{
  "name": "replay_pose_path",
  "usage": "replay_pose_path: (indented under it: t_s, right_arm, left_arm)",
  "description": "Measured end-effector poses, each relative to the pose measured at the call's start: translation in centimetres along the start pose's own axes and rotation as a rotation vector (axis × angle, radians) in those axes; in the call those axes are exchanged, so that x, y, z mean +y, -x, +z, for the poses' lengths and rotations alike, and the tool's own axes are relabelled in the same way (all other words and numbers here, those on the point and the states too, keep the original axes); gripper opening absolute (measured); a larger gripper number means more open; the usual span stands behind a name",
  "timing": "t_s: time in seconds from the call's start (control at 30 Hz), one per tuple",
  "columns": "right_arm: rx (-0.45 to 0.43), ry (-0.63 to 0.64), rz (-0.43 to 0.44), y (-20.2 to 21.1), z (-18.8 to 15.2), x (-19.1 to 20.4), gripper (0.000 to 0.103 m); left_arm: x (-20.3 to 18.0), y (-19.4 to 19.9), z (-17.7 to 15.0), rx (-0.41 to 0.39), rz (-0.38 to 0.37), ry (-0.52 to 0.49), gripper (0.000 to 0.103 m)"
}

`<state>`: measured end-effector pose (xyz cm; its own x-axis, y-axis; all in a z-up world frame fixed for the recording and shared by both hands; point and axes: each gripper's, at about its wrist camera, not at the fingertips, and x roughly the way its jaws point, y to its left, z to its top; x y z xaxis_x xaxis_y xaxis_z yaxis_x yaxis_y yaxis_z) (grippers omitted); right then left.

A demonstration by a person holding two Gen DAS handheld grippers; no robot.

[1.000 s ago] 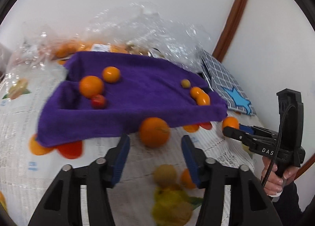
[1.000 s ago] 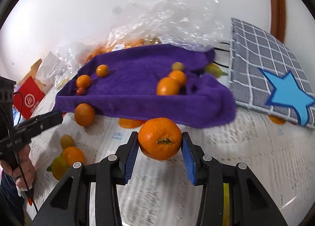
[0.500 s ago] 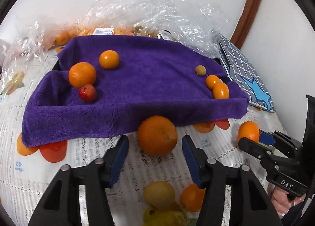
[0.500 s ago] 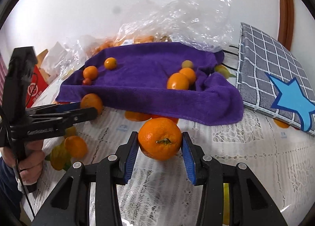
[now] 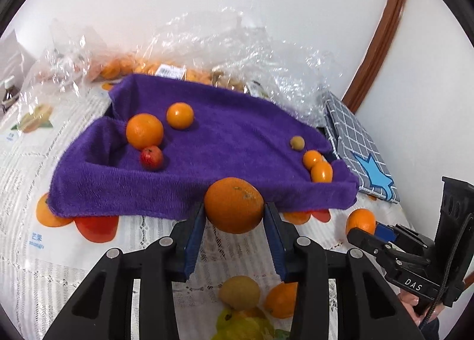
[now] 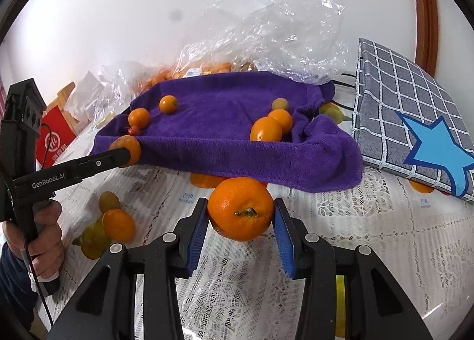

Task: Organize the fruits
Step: 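Lift both held oranges and carry them over the purple towel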

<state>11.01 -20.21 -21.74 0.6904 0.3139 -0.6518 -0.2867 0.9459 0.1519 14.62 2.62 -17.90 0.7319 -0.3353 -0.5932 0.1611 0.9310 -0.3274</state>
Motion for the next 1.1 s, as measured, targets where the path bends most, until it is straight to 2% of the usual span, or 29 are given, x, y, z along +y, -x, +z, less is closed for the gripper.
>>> replay_pose_path:
  t_s: [0.13,0.3,0.73,0.9,1.1]
  right_arm:
    - [-0.014,0.01,0.007,0.2,0.0,0.2,0.043]
    - [-0.027,-0.006,0.049,0.5,0.0,-0.1,0.043]
    - [-0.065,-0.067,0.051,1.0,0.1,-1.2,0.043]
    - [-0.08,-0.116,0.056,1.2,0.5,-2.1,0.043]
    - [-0.12,-0.101,0.05,2.4,2.6,-1.5,0.043]
  left_arm:
    - [-0.4,0.6,0.0,-0.039,-0.007,-0.018,0.038]
    - [-0.2,0.7,0.0,-0.042,-0.007,-0.006,0.038]
    - [0.0,1.7,0.1,-0.09,0.006,0.007,0.038]
    - [0.7,2.2,0.5,-0.107,-0.008,0.046,0.038]
    - [1.9,2.8,1.0,-0.131,-0.01,0.1,0.038]
